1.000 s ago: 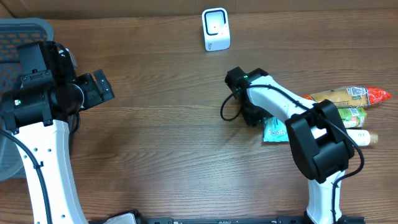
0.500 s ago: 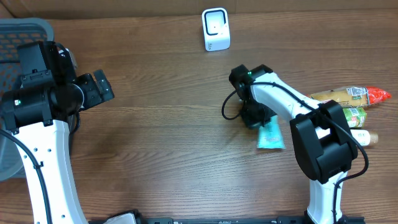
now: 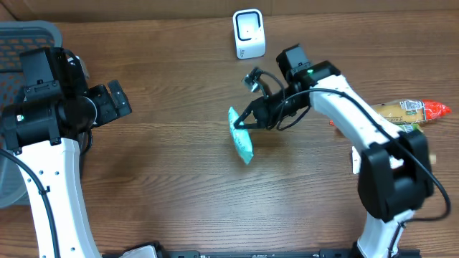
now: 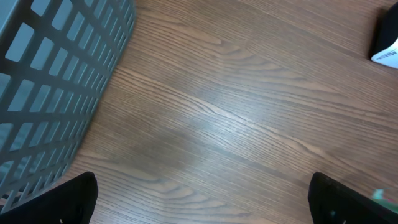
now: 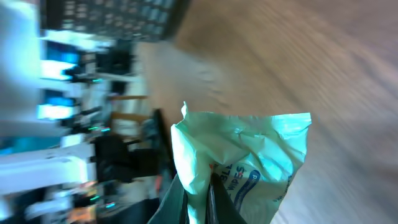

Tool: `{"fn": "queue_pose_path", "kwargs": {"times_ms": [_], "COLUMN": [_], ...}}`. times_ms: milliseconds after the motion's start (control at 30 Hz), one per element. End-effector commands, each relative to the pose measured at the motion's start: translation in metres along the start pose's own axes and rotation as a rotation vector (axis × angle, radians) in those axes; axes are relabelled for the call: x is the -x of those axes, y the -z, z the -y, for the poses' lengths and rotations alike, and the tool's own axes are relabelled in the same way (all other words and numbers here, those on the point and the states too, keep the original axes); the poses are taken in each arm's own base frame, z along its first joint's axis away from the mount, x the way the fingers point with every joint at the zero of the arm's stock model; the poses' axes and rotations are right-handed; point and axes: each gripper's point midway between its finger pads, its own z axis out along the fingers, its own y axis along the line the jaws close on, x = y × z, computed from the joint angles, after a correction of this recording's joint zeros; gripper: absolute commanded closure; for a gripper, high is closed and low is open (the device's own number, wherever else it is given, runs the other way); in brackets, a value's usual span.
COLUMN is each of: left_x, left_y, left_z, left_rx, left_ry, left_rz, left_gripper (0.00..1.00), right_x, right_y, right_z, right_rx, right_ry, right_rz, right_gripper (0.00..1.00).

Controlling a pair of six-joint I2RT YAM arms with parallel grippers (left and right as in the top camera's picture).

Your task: Scan the item barcode

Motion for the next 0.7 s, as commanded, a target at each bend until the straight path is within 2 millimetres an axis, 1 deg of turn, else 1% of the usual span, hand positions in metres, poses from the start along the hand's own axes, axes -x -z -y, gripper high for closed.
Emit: {"fn": "queue_pose_path", "kwargs": {"times_ms": [0,100,167,400,567,667], "left_x": [0.005,0.005,0.005,0.005,0.005,0.005], "left_y": [0.002,0.002,0.002,0.002,0.002,0.002], "left_z": [0.000,0.001,0.000,0.000,0.000,0.001], "left_rx": [-0.004,-0.004,-0.004,-0.004,-0.004,-0.004], "left_ry": [-0.016,-0.017,-0.016,-0.016,-0.016,-0.017], "left_rz": [0.012,0.012,0.012,0.012,0.012,0.012], "left_gripper": [0.00,0.00,0.00,0.00,0.00,0.01], "right_x": [-0.011,-0.018,-0.023,-0.031,-0.054,-0.063], "right_y": [-0.020,-0.026,-0.024,-0.003,0.019,0.027], "right_z": [0.018,0.053,0.076,0.119,0.156,0.168], "right_rx": [0.155,0.081,0.006,-0.169,-0.390,-0.479], "right_ry": [-0.096,-0.170,-0.235,-0.364,-0.423,-0.442], "right_rz": [-0.021,-0.040,-0.050,-0.041,-0.091,-0.118], "right_gripper": [0.96,0.96,0.97,0.97,0.96,0.96]}}
